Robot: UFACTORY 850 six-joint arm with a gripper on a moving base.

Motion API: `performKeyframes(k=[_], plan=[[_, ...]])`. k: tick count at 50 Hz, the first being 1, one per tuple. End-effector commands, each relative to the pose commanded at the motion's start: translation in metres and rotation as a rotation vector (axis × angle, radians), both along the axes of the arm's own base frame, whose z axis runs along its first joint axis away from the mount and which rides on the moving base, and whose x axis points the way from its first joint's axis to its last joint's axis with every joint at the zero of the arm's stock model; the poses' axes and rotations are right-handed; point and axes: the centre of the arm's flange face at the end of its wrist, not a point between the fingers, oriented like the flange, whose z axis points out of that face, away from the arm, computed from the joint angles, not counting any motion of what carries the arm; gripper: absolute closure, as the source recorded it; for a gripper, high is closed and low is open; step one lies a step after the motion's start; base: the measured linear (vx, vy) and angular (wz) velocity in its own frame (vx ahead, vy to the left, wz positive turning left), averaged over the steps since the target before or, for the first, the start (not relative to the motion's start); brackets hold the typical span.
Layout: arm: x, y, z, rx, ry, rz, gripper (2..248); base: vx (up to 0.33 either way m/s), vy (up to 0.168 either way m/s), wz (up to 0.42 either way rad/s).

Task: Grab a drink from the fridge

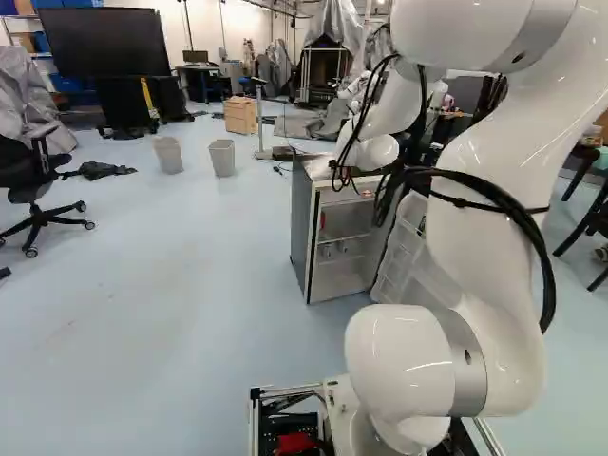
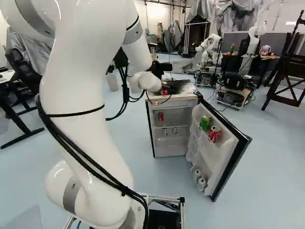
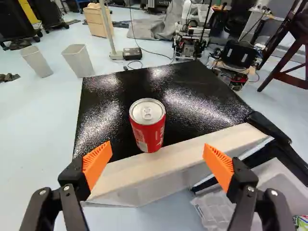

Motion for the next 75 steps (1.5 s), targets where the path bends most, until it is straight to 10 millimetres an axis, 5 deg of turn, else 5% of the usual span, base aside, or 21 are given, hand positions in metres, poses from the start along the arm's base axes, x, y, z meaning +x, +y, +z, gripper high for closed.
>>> performKeyframes(k=[29, 75], plan=[[-0.027, -0.042, 0.001, 0.002, 0.006, -0.089, 3, 0.0, 0.0, 0.0], [-0.041, -0.116, 0.0, 0.0, 0.002, -0.225, 3, 0.0, 0.0, 0.0]])
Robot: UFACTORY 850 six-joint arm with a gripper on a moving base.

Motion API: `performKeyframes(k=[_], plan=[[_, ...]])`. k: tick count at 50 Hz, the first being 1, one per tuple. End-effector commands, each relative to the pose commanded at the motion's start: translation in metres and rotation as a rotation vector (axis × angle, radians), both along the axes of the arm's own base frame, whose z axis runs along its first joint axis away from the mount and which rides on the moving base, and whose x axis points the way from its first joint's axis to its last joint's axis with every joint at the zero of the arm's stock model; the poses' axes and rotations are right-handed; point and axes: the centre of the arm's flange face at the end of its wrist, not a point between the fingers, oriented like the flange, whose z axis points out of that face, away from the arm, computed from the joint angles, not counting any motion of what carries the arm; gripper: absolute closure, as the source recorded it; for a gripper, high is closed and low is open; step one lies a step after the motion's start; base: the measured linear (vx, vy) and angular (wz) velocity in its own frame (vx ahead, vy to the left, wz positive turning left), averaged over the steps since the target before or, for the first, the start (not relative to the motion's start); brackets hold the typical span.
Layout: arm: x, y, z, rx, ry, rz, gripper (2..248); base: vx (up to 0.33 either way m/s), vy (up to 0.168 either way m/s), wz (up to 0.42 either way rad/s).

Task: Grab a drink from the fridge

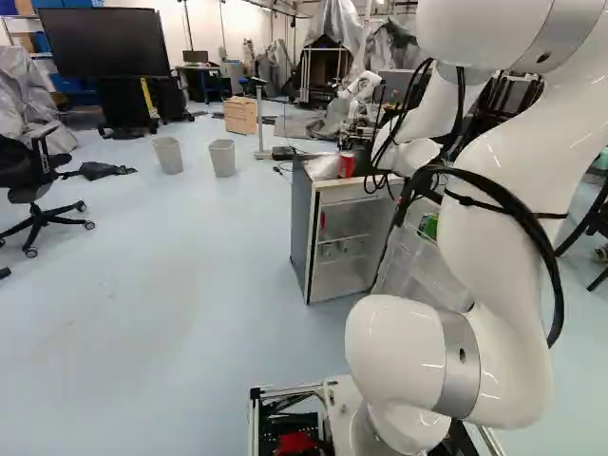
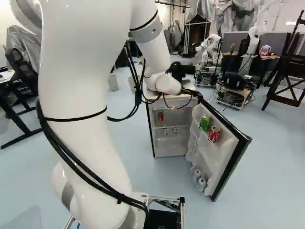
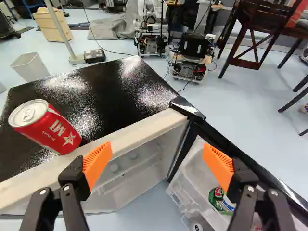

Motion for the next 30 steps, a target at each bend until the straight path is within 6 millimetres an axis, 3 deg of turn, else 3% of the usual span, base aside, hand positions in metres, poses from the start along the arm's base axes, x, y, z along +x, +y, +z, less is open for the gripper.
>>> performKeyframes(k=[30], plan=[[-0.006, -0.05, -0.001, 0.009, -0.013, -0.104, 3, 0.0, 0.0, 0.0]])
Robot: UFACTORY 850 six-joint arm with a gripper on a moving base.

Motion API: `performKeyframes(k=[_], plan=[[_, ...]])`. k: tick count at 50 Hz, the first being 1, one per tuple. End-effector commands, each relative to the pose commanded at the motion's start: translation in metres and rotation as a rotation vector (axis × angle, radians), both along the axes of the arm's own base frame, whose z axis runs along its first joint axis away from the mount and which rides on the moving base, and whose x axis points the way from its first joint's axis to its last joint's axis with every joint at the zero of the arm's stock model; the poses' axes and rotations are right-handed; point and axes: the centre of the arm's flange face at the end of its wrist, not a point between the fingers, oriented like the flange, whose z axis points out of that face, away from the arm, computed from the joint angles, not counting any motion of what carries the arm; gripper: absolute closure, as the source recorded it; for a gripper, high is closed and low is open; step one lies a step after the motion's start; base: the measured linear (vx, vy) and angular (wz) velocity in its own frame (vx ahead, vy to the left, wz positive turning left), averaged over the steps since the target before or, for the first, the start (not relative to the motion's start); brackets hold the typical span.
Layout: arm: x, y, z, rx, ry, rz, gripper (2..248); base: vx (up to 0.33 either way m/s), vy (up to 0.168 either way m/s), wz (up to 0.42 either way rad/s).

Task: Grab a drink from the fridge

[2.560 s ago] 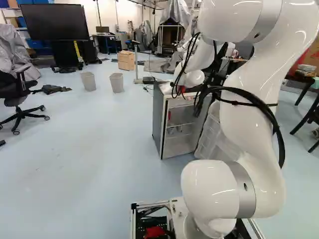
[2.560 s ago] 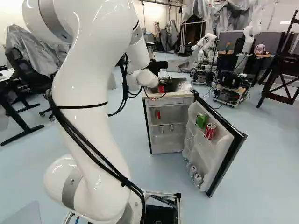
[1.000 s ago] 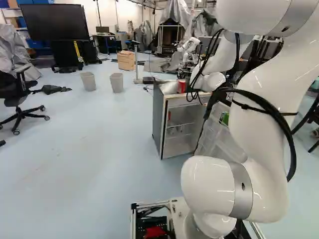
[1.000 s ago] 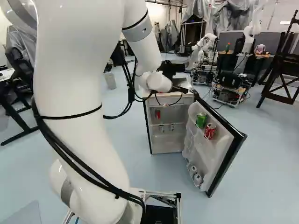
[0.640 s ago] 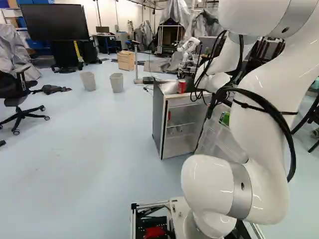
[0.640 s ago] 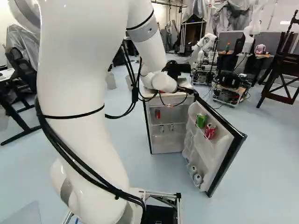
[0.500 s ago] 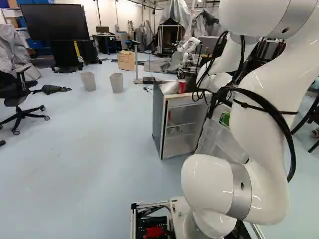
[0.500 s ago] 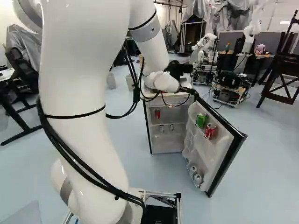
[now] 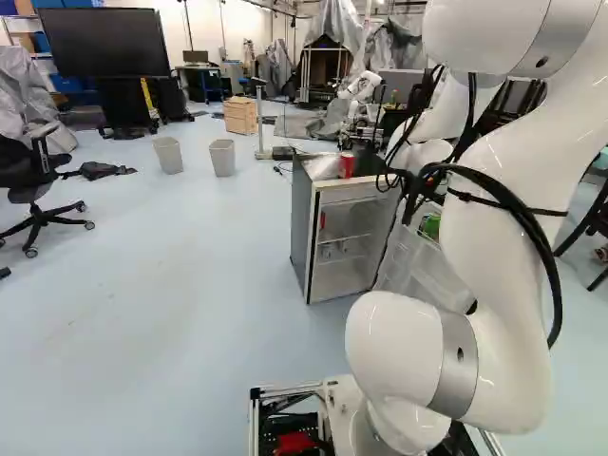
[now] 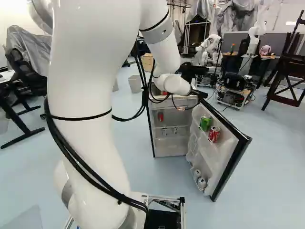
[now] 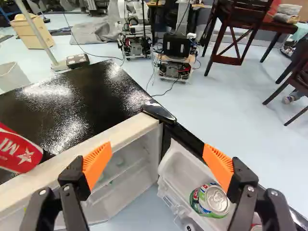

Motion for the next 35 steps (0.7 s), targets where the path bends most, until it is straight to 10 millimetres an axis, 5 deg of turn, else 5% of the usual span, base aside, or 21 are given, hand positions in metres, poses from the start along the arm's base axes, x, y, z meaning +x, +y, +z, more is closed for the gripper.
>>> performKeyframes(k=[35], plan=[[-0.009, -0.059, -0.004, 0.018, -0.001, -0.117, 3, 0.0, 0.0, 0.0]])
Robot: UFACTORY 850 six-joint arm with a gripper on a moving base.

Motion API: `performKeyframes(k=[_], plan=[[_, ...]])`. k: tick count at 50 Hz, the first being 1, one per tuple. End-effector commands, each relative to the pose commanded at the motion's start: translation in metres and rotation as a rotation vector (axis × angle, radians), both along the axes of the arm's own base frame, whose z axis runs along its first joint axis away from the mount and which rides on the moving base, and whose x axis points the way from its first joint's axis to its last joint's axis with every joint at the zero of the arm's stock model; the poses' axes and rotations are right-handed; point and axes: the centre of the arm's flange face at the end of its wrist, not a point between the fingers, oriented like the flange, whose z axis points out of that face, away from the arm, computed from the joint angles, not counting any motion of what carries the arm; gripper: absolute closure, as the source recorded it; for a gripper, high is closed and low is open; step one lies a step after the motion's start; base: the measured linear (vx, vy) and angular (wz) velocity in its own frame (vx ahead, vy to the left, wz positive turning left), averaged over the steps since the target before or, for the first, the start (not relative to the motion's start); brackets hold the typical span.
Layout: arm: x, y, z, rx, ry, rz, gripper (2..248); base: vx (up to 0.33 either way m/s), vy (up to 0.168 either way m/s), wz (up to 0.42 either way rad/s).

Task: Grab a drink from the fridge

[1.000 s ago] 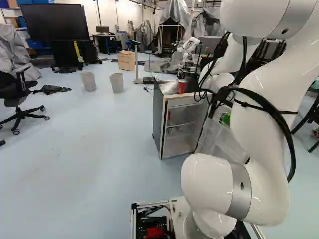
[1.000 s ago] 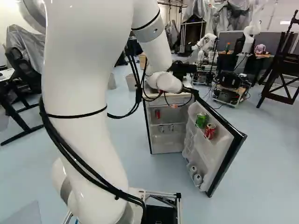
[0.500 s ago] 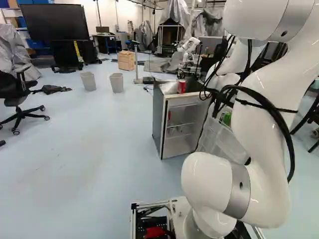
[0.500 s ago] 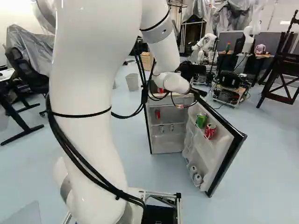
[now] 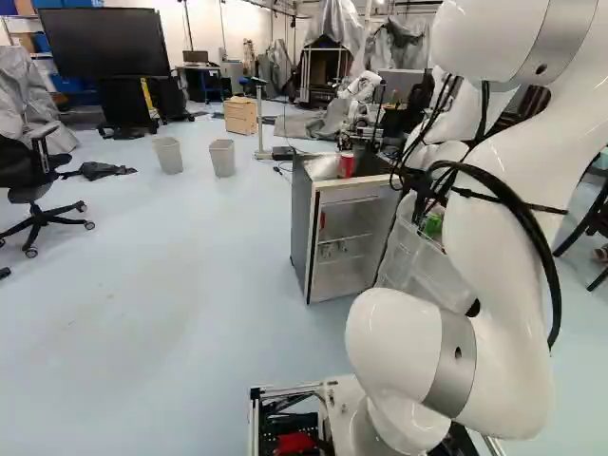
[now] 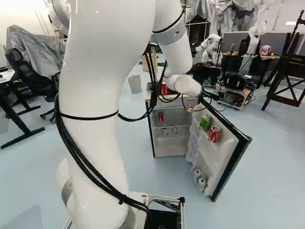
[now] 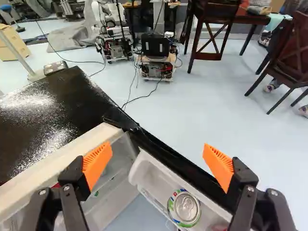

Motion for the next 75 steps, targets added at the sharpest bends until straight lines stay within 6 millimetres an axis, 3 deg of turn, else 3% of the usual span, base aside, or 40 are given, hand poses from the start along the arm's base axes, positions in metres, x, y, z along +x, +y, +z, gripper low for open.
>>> performKeyframes(k=[75], plan=[[-0.027, -0.123, -0.022, 0.107, 0.122, -0.18, 3, 0.0, 0.0, 0.0]])
